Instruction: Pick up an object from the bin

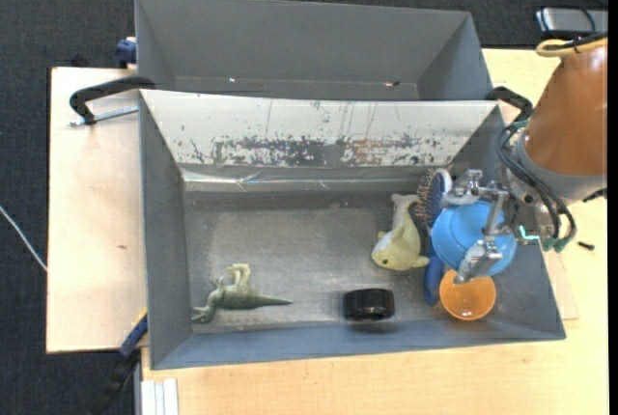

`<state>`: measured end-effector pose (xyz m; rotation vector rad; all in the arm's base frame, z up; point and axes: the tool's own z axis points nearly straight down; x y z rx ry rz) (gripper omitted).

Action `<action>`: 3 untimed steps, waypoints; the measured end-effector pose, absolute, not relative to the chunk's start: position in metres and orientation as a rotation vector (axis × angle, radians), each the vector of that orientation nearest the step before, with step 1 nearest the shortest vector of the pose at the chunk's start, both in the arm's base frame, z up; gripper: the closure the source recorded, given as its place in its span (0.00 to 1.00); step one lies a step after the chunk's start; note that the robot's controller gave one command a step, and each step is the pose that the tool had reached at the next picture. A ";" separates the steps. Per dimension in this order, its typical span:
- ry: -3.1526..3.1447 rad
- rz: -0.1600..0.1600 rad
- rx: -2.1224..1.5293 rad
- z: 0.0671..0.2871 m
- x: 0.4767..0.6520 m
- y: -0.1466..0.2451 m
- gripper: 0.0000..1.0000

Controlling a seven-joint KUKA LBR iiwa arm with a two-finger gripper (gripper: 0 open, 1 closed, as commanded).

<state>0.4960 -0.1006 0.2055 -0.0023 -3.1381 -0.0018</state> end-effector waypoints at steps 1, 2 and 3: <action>-3.145 0.003 0.226 0.126 0.499 -0.129 0.00; -3.149 0.000 0.186 0.112 0.499 -0.133 0.00; -3.153 -0.011 0.201 0.102 0.502 -0.134 0.00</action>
Offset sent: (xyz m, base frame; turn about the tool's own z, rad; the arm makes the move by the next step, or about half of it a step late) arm 0.0002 -0.0469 -0.1355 -0.2097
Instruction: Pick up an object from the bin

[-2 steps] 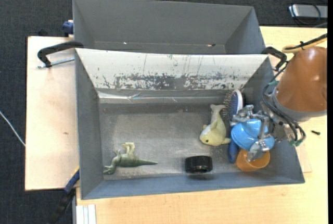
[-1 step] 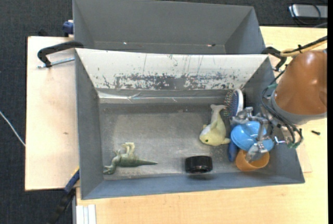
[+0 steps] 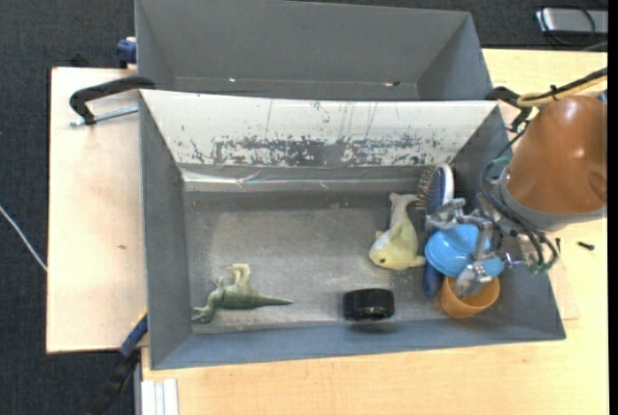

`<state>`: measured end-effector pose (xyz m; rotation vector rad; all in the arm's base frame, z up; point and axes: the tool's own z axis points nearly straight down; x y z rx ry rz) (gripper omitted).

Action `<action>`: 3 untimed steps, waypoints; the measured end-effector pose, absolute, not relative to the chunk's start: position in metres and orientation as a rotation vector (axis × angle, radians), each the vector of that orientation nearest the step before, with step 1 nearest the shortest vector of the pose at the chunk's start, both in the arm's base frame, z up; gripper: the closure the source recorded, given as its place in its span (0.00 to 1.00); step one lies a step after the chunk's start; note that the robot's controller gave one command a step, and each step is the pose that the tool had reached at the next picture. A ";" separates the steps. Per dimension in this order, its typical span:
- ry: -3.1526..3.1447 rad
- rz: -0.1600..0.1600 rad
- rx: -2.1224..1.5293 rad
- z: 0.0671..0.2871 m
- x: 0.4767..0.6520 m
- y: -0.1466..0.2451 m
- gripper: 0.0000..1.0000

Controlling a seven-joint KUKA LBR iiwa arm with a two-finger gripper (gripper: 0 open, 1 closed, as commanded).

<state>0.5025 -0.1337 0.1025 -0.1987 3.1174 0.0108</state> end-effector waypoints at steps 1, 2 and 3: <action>3.108 0.010 -0.255 0.100 0.504 -0.134 0.00; 3.102 0.008 -0.285 0.100 0.505 -0.135 0.00; 3.102 0.009 -0.284 0.099 0.505 -0.135 1.00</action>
Offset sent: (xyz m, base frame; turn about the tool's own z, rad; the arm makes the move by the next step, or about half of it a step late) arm -0.0080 -0.0189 -0.0325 -0.0663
